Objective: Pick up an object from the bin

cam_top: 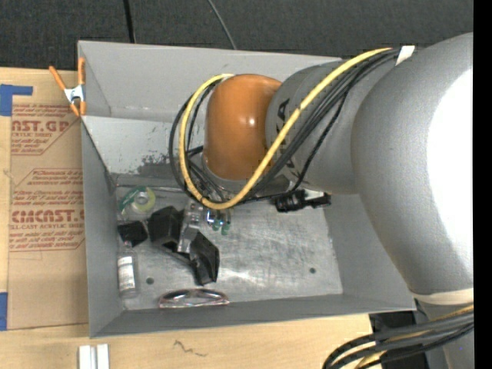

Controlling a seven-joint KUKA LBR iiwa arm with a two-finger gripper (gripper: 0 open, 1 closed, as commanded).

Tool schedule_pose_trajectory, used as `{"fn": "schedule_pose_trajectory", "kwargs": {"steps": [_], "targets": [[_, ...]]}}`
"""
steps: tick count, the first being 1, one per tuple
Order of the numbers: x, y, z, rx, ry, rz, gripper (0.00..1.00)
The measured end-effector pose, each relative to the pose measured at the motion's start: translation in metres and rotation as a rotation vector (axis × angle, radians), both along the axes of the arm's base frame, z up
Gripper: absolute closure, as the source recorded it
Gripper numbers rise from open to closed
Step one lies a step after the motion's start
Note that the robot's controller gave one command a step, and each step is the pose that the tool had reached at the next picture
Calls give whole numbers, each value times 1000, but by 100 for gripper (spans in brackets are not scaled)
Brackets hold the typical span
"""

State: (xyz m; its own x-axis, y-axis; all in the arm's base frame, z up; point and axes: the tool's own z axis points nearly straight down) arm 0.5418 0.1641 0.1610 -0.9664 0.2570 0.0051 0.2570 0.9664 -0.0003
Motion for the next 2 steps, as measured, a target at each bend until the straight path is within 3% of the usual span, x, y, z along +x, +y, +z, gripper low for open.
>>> {"fn": "schedule_pose_trajectory", "kwargs": {"steps": [1, 2], "targets": [[-1, 10, 20, -4, 0, 23, 100], [-1, 15, 27, 2, -13, 53, 100]]}}
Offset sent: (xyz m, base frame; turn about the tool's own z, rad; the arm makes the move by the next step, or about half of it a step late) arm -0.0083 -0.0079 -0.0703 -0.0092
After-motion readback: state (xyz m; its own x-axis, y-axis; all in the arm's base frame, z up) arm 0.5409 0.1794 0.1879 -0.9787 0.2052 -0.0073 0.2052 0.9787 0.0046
